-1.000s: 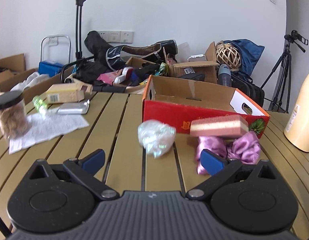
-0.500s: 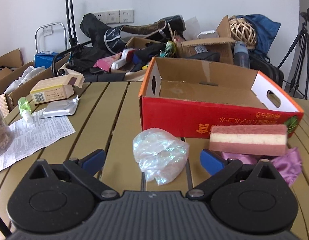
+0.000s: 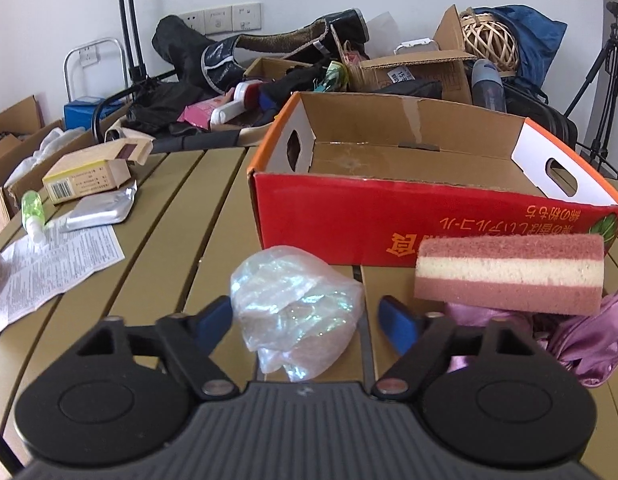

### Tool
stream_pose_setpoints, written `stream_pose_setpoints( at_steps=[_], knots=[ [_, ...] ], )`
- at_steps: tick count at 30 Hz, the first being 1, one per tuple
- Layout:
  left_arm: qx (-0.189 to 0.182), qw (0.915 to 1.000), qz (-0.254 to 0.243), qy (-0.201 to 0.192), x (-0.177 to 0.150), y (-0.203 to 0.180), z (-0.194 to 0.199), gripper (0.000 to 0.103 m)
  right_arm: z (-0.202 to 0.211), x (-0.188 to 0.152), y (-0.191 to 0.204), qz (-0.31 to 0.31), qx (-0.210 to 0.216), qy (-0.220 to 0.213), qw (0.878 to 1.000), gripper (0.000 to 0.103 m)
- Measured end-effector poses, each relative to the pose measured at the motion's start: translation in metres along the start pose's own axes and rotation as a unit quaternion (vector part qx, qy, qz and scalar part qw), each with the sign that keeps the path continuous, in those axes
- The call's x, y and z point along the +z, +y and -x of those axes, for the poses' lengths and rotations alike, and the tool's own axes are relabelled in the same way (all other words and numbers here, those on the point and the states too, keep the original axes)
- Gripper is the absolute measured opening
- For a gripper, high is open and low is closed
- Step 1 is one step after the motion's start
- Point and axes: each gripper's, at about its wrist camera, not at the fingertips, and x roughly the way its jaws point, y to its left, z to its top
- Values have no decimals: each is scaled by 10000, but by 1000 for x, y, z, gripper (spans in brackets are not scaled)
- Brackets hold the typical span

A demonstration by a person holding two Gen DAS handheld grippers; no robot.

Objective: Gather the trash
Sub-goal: 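Move the left gripper to the clear plastic bag and close on it, then lift the plastic bag with the left gripper while the right carries the blue plush toward the bin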

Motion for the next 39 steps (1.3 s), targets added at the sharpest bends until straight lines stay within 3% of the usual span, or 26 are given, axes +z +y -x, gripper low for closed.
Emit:
stream_pose_setpoints(
  at_steps=[3, 7, 21, 39],
  knots=[
    [42, 10000, -28, 21, 1, 0, 0, 54, 1, 0, 1, -1, 33, -10, 10000, 33],
    [117, 9999, -55, -38, 2, 0, 5, 47, 4, 0, 1, 12, 64, -32, 10000, 33],
    [70, 9993, -279, -254, 3, -5, 51, 46, 14, 1, 0, -50, 255, -103, 9996, 33],
    [-111, 9976, -224, -640, -24, -6, 159, 47, 49, -3, 1, -67, 726, -223, 9971, 33]
  ],
)
